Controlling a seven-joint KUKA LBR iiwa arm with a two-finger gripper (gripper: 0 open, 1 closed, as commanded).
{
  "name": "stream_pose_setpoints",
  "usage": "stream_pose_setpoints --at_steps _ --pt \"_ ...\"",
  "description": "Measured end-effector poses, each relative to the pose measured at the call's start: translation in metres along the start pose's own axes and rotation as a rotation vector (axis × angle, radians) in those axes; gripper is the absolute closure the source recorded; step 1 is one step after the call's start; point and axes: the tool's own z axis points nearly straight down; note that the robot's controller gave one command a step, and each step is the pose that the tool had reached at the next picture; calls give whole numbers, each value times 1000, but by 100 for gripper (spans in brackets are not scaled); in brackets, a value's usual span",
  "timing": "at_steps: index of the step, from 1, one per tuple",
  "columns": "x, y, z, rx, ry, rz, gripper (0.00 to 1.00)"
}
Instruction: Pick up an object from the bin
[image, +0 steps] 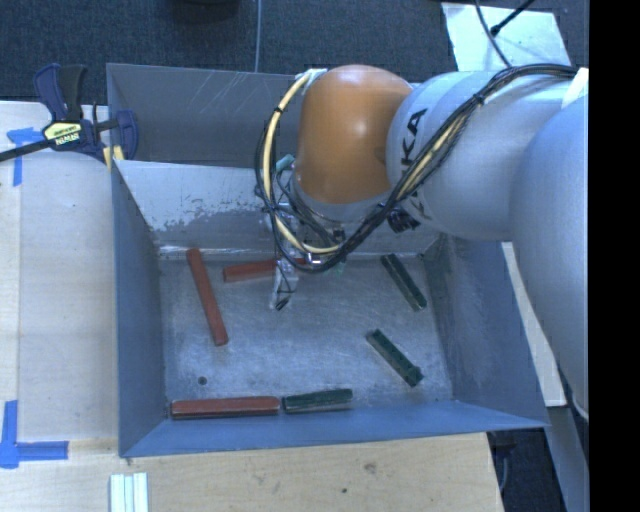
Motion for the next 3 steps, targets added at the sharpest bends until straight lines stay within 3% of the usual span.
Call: stream_pose_setpoints --at_steps 1,2,3 --pt "-22 16 93 1 8 23 0" --pt "9 39 46 -1 2 8 0" --pt "-8 1 95 3 7 34 0"
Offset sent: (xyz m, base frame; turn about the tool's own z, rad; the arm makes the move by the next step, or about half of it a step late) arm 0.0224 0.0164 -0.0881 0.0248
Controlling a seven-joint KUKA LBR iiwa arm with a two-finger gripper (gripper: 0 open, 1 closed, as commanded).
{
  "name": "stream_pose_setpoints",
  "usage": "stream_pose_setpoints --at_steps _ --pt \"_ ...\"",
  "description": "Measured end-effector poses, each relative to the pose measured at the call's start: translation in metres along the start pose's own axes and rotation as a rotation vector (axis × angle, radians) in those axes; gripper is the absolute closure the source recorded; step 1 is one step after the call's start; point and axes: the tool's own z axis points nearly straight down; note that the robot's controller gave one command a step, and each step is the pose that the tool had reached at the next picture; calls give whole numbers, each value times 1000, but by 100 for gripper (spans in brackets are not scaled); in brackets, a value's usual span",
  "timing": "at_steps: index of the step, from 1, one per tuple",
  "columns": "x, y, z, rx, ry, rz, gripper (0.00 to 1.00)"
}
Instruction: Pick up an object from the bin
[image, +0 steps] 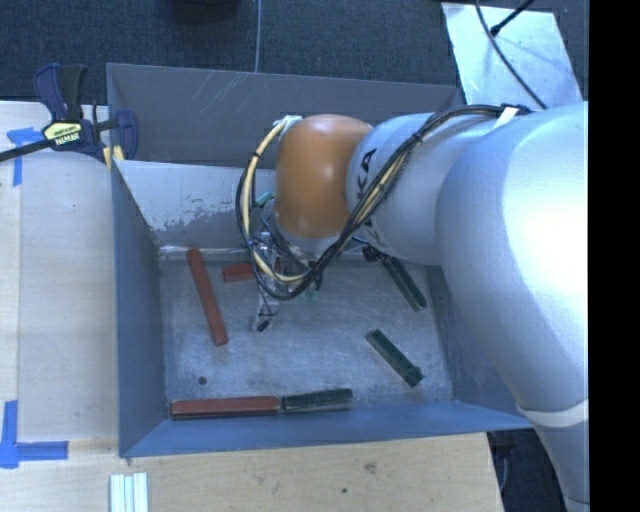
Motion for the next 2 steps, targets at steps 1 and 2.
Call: stream_pose_setpoints --at_steps 1,2 --pt "-1 3 -3 -2 -4 -2 100" --pt "-4 22 -136 -5 -17 -114 100"
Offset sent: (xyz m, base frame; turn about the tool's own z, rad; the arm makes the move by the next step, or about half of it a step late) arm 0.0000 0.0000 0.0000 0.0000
